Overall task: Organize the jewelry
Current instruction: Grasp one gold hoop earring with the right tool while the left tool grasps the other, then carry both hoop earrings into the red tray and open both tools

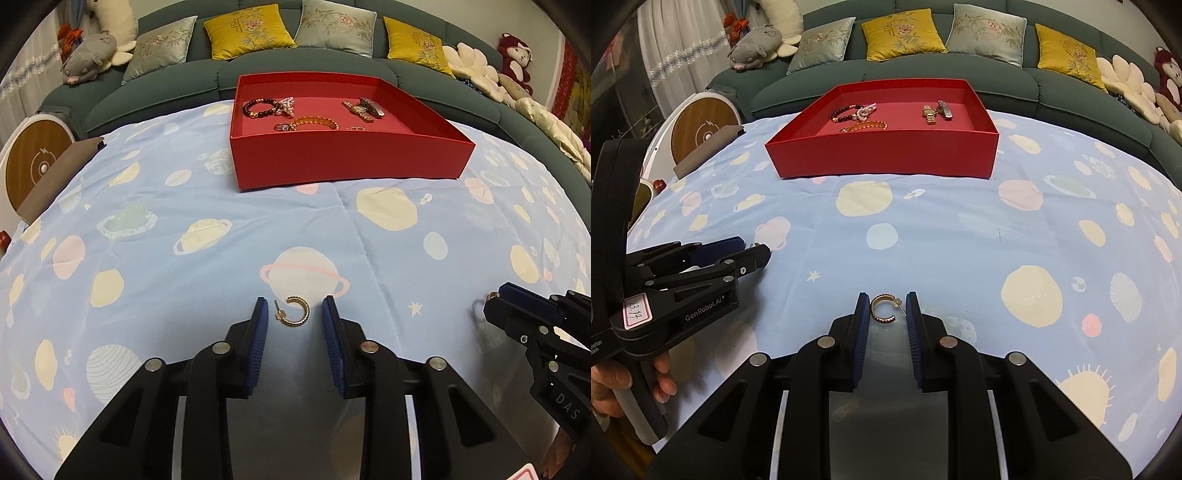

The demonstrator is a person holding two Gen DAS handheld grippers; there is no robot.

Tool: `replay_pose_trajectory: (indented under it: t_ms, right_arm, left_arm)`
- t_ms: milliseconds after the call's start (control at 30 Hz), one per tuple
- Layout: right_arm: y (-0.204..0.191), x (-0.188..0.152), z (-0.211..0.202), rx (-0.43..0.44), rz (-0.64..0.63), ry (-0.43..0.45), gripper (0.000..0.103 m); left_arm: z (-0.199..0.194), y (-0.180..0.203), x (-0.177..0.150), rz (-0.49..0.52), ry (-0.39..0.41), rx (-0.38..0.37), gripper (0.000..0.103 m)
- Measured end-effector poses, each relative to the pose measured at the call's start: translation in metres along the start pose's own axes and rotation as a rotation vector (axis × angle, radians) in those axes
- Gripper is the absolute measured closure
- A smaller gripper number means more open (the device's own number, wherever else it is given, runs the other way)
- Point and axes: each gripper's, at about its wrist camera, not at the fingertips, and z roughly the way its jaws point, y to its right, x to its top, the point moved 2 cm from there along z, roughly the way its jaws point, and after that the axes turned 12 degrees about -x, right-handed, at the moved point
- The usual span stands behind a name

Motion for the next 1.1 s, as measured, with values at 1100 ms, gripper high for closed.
replay_pose_trajectory:
  t_ms: [1100]
  right_arm:
    - [-0.003, 0.083, -0.048, 0.046, 0.049, 0.138, 0.084]
  left_arm:
    - [-0.084, 0.008, 0.088, -0.044, 0.172, -0.098, 0.087]
